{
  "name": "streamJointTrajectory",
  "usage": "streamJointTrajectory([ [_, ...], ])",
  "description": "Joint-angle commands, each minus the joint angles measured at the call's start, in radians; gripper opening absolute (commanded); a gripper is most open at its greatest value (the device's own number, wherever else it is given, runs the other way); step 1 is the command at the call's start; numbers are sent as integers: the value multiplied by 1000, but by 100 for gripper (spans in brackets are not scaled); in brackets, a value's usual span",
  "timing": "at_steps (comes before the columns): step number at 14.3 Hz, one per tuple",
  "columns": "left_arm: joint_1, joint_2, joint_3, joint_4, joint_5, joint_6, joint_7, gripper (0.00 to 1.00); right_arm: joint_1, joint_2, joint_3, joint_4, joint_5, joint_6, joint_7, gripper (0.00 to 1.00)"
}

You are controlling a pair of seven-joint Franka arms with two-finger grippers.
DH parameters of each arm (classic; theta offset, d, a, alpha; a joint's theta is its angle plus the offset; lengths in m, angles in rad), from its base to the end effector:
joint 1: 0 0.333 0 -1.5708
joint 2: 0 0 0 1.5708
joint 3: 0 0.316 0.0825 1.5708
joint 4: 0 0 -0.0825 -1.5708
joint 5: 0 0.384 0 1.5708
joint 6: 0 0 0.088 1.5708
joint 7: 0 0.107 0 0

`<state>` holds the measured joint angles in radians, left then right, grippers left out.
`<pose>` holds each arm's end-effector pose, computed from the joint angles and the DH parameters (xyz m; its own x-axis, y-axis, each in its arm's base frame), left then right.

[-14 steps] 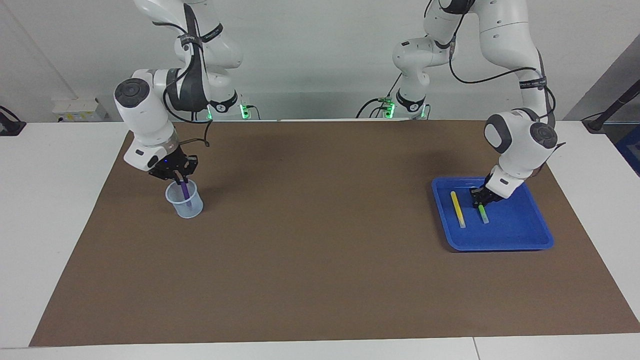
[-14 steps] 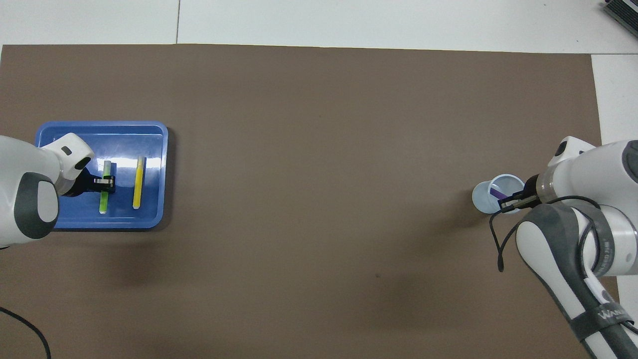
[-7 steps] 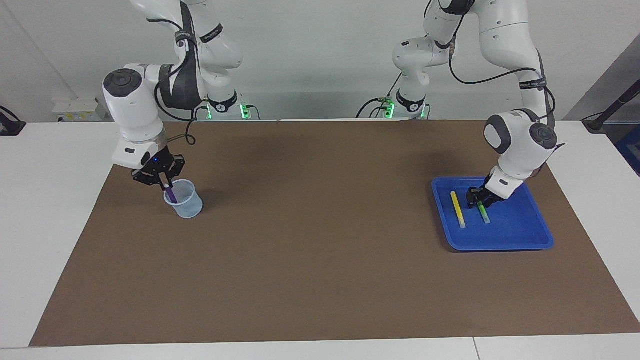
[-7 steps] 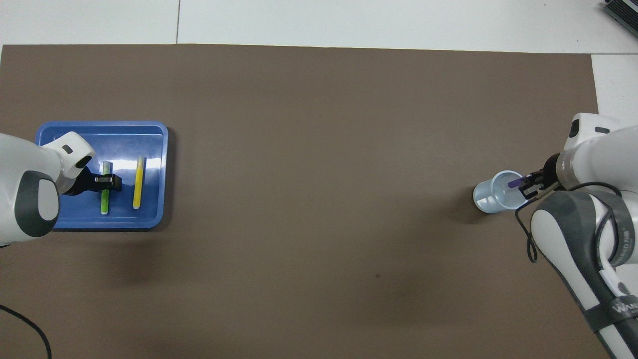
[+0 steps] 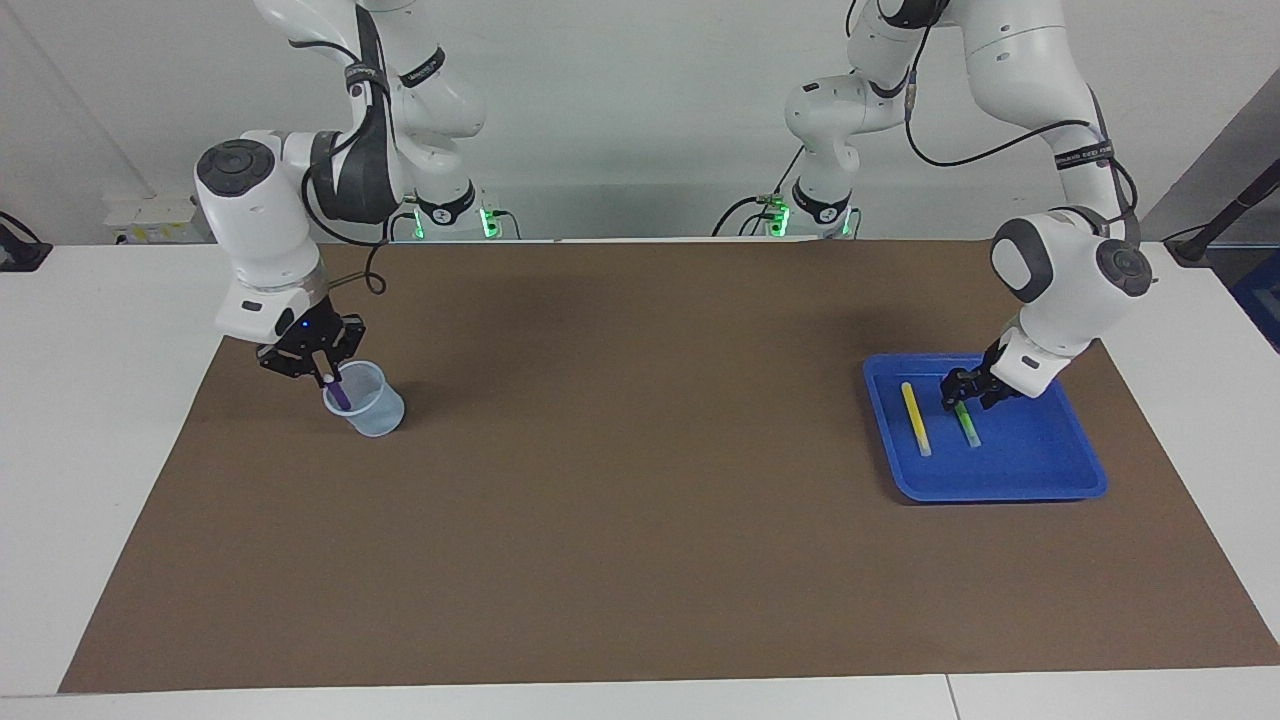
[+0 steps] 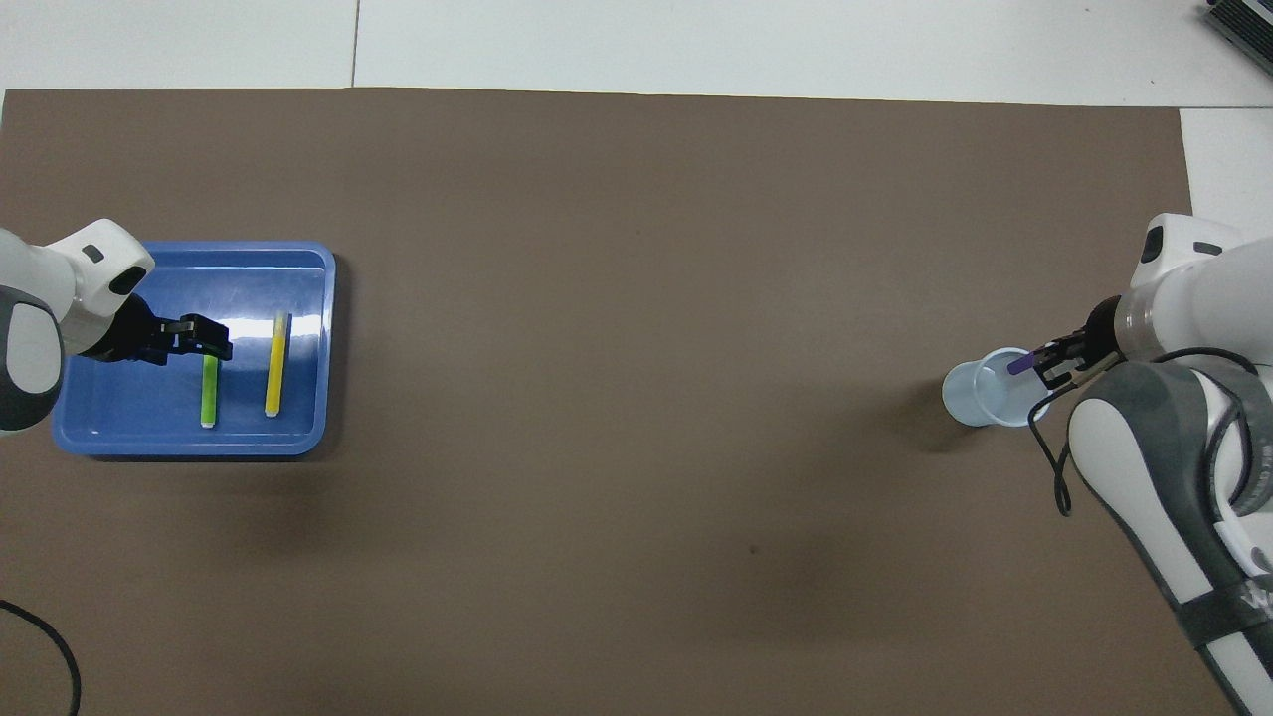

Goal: Right arm passes pens to left for tray arrangement
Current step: 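Raise the left gripper while the right gripper lifts the purple pen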

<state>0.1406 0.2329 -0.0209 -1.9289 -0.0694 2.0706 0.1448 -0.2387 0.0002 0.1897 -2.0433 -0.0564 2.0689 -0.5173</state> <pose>0.5921 0.0681 0.3616 0.9966 0.0082 -0.0822 0.0144 -0.9971 0.0750 0.5519 -0.0300 0.4429 0.8802 0.4746 -0.0033 0.4740 -0.8787 0.0558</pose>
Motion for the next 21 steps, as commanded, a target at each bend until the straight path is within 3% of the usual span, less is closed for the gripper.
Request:
streamJointTrajectory([
  [1,0,3,-5,82,-15,-117,-60,93,-19,-26,11,49,101,-116,29,0],
  [4,-1,-4,-5,168,-62,-242,-135,93,-17,-28,13,127,145,-228,81,0],
  [6,-3,-26,-10,186,-90,-279,-203,93,-14,-25,11,181,248,-272,105,0],
  [9,-3,-82,-10,188,-216,-316,-356,93,-1,-29,20,204,366,-276,175,0],
  [12,-3,-124,-11,188,-349,-337,-557,92,76,-28,22,226,412,-253,374,0],
  [16,-16,-168,-23,185,-481,-291,-857,91,166,-23,22,215,567,-123,699,0],
  [18,-42,-191,-25,177,-515,-251,-1003,91,240,-17,22,209,644,4,875,0],
  [21,-84,-216,-25,163,-569,-196,-1174,91,349,-14,22,184,667,158,1038,0],
])
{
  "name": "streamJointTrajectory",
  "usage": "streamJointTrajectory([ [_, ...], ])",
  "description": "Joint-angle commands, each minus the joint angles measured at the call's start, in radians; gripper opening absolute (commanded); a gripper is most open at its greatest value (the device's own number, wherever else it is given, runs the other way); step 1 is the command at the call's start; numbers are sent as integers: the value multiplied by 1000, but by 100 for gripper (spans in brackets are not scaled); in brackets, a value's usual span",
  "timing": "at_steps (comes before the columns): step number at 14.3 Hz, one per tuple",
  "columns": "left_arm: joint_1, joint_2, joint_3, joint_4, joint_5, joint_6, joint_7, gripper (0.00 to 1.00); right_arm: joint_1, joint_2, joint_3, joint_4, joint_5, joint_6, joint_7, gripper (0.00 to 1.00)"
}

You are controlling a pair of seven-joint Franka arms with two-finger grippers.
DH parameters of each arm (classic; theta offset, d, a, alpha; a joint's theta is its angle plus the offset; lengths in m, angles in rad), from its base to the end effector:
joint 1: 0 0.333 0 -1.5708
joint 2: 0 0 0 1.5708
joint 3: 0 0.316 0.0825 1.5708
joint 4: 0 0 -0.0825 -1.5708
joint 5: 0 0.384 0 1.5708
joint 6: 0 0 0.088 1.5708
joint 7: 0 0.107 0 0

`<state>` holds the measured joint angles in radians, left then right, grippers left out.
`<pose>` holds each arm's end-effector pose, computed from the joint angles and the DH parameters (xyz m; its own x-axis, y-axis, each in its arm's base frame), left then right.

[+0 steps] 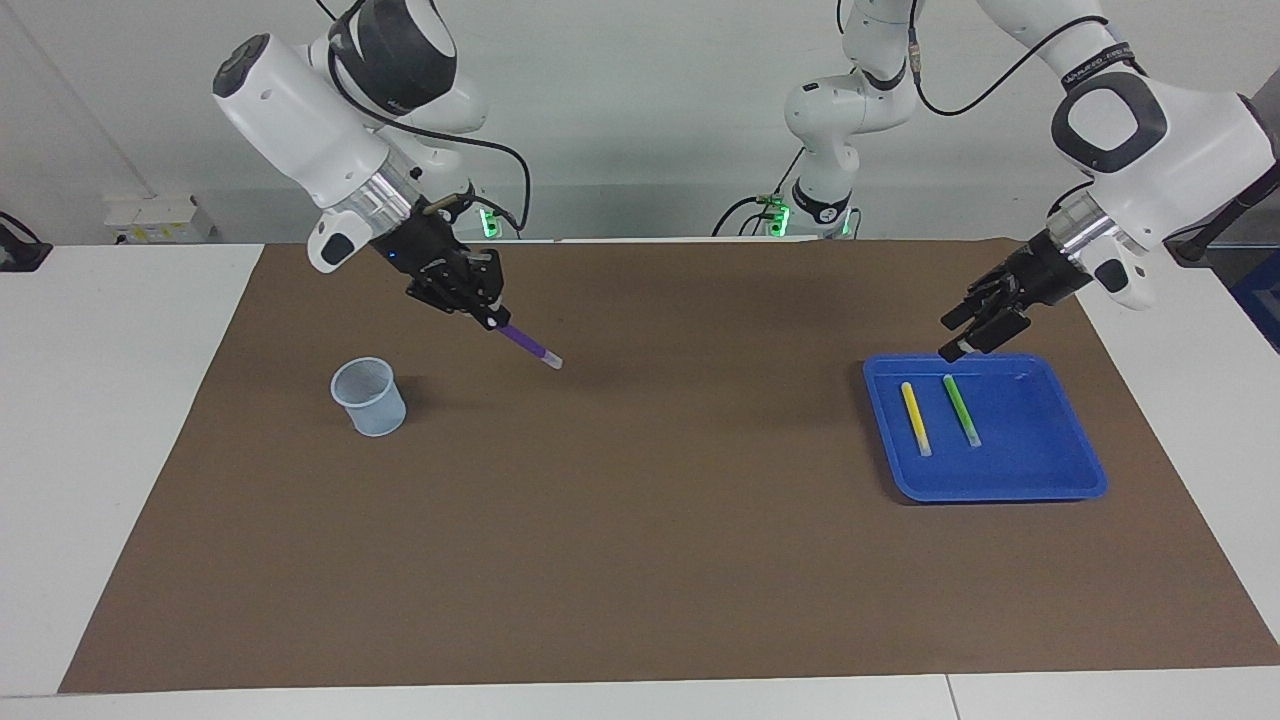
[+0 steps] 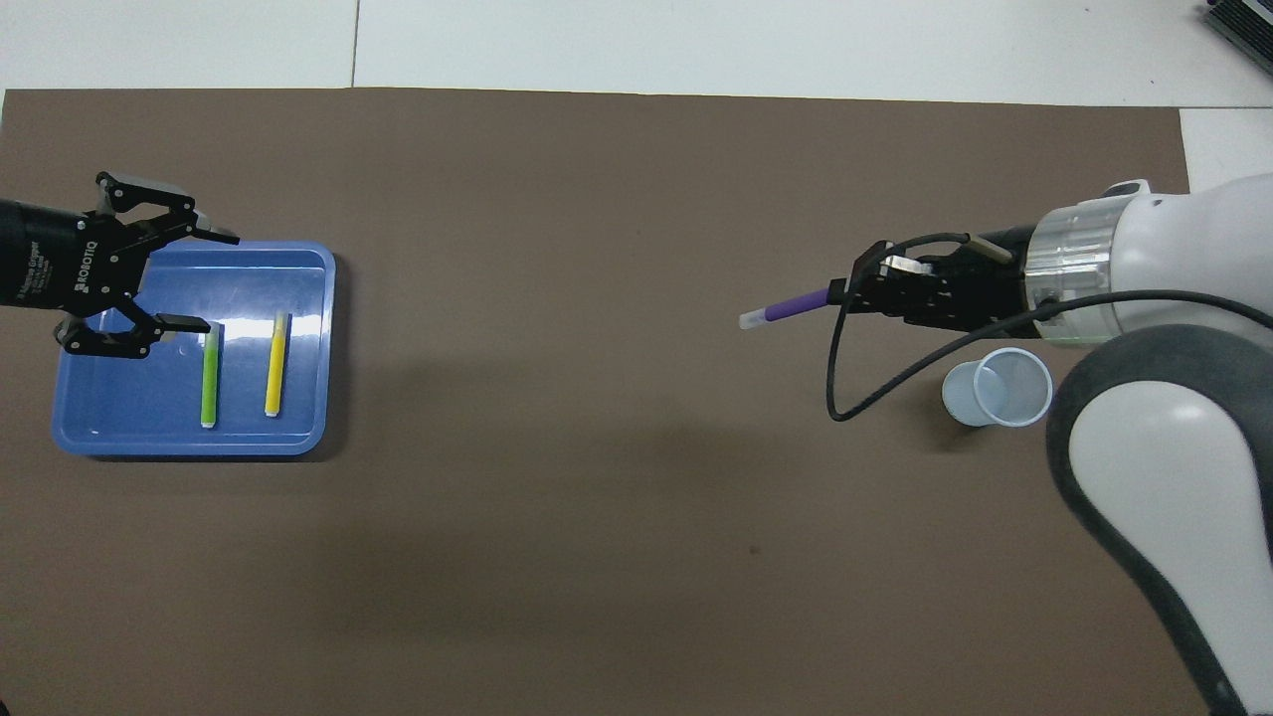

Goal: Right arm passes pens to left for tray arrangement
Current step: 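Carry the purple pen toward the left gripper while the left gripper approaches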

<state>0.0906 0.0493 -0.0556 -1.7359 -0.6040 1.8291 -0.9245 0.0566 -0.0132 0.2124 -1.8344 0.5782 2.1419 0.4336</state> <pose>0.5876 -0.0248 0.5546 0.4731 0.7603 -0.4452 0.8754 -0.3485 0.3351 0.5623 0.1797 0.5675 0.9211 -0.3892 -0.0122 -0.3248 -0.7507 -0.5752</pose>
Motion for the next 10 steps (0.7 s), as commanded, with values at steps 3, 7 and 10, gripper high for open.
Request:
streamJointTrajectory([
  [3,-96,-43,8,-40,-63,120,-267,91,146,-2,-1,-40,32,194,252,0],
  [7,-201,-49,10,-74,-77,244,-469,91,224,-1,-1,-74,34,298,330,0],
  [10,-264,-69,10,-129,-79,338,-604,91,271,16,-1,-75,32,380,405,0],
])
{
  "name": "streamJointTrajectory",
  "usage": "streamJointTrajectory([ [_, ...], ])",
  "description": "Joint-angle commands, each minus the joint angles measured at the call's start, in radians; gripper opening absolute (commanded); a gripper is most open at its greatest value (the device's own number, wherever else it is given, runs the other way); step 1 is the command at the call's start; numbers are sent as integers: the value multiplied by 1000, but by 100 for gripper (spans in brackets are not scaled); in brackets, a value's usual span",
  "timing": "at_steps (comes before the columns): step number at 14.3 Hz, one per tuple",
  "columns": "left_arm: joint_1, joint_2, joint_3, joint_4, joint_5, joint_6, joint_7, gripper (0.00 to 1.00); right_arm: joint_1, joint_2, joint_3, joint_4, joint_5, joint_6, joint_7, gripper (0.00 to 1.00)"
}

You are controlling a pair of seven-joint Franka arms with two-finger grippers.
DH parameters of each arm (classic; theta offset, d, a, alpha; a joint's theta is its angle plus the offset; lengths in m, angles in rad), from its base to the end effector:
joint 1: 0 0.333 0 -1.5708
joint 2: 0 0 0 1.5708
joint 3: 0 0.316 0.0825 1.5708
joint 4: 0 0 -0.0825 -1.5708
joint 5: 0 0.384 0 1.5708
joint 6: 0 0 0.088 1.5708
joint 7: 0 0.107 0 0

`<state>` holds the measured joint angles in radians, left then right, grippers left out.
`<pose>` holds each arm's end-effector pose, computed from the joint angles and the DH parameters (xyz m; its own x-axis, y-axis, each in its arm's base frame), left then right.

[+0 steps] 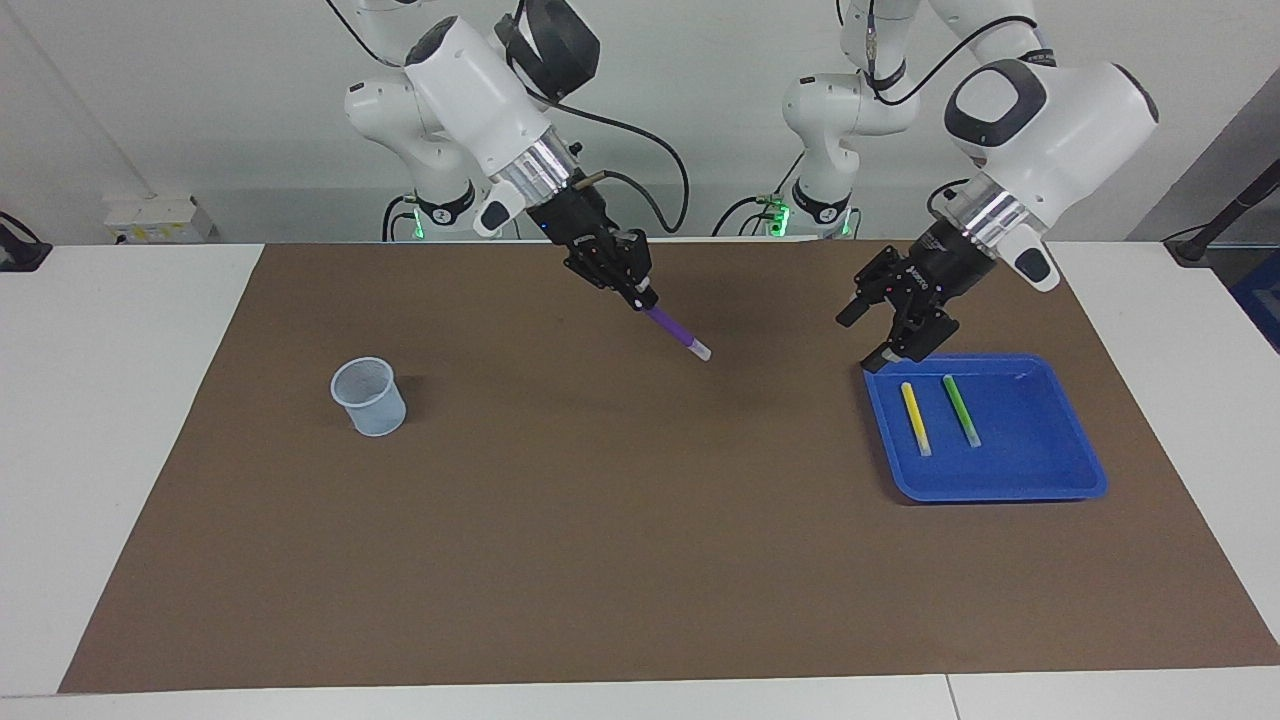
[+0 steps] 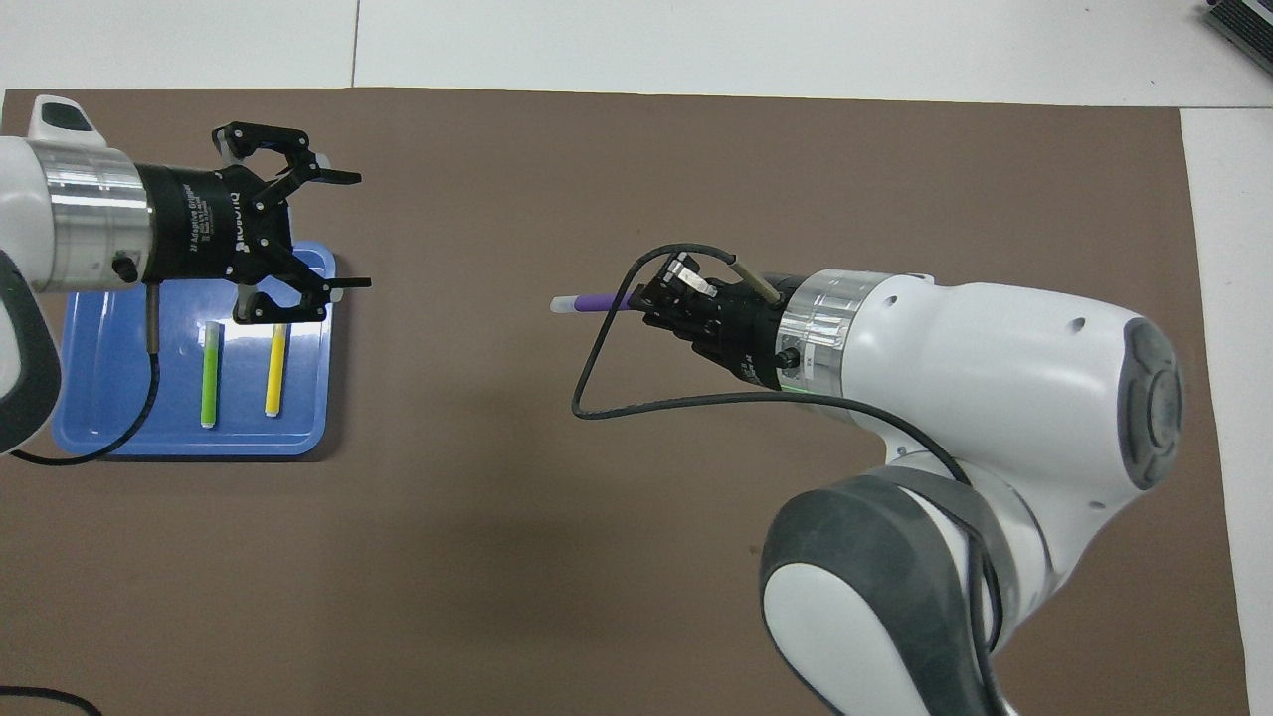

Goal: Right arm passes pens to left for tray arrangement
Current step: 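Carry the purple pen toward the left gripper while the left gripper approaches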

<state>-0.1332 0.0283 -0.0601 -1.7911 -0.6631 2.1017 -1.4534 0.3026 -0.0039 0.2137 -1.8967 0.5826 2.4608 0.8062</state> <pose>0.5840 -0.1438 0.5636 0.1169 0.8108 -0.5735 0.9695 0.0320 0.2429 0.5249 0.2975 0.5630 0.8174 -0.5693 -0.0877 -0.4751 -0.5802 -0.6615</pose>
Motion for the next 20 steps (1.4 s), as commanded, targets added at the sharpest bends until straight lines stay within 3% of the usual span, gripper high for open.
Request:
streamJointTrajectory([
  [1,-57,-50,14,-80,-20,90,-109,91,36,19,-2,-13,29,95,45,0],
  [7,-157,-54,14,-105,-26,139,-165,91,136,68,-2,-10,28,200,62,0],
  [11,-227,-100,14,-217,-23,238,-165,91,161,85,-2,-12,28,230,65,0],
  [16,-186,-148,23,-218,-21,129,-139,92,159,85,-2,-12,28,228,64,0],
  [20,-184,-160,23,-247,-21,152,-125,92,159,85,-2,-12,28,227,64,0],
])
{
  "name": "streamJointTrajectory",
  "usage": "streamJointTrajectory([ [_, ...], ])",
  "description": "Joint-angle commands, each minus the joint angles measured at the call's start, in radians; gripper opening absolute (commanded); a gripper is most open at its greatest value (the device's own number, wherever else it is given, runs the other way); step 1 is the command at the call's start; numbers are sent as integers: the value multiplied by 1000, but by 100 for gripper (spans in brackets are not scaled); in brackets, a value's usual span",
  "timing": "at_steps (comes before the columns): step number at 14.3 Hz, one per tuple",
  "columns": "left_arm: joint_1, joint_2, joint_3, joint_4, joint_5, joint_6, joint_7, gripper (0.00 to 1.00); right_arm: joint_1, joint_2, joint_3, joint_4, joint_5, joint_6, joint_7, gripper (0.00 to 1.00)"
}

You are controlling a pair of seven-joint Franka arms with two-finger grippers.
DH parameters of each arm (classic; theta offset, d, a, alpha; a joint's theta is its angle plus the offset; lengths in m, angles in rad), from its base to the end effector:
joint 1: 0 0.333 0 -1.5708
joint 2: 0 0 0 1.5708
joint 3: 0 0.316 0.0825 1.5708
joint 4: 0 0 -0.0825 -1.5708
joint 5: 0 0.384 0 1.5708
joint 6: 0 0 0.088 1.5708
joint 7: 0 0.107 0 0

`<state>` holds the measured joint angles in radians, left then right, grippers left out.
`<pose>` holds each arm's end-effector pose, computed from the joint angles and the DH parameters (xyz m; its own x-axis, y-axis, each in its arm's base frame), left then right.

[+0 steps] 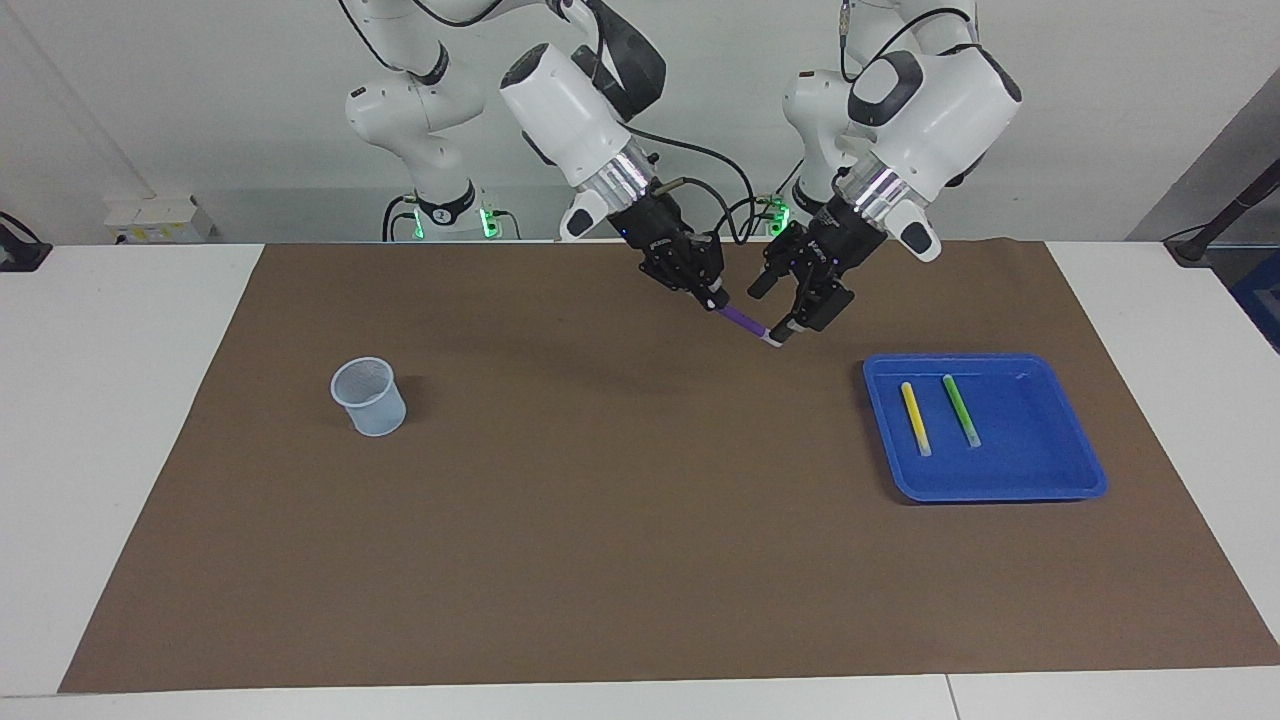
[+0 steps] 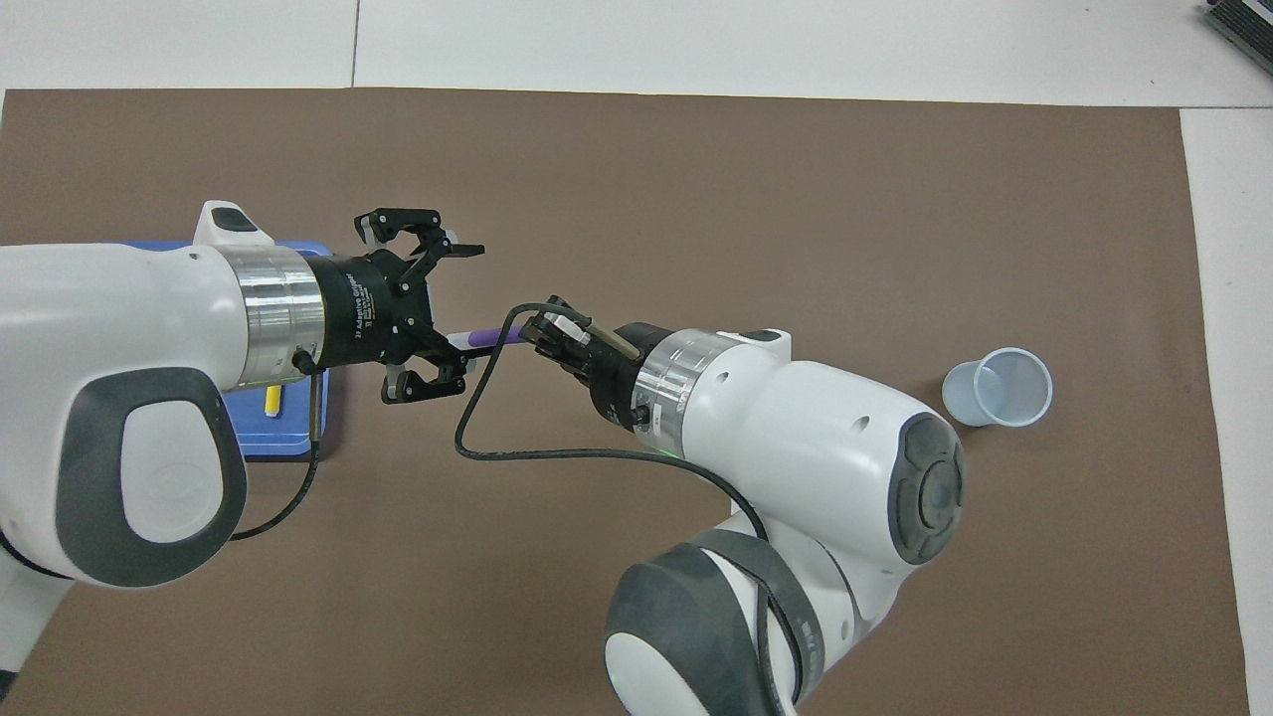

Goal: Right arm passes pens to left for tray arrangement
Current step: 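Carry the purple pen toward the left gripper while the left gripper approaches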

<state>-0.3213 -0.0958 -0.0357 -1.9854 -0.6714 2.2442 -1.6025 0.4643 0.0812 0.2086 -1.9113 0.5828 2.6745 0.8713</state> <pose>0.5220 -0.2145 0.5495 0.0605 0.8017 -0.5947 0.9766 0.0755 0.2012 0.5018 0.3738 0.5280 0.8200 -0.5667 -0.0805 -0.4480 -0.5478 -0.7065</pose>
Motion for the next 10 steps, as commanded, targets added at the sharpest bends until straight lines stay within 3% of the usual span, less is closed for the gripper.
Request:
streamJointTrajectory([
  [1,-1,-44,-3,-79,-13,40,27,92,-4,0,3,3,28,13,-1,0],
  [4,-13,-70,-6,-145,-13,104,29,92,-6,0,3,3,28,13,-3,0],
  [10,-42,-68,-7,-165,-13,176,24,92,-9,0,3,3,28,13,-6,0],
])
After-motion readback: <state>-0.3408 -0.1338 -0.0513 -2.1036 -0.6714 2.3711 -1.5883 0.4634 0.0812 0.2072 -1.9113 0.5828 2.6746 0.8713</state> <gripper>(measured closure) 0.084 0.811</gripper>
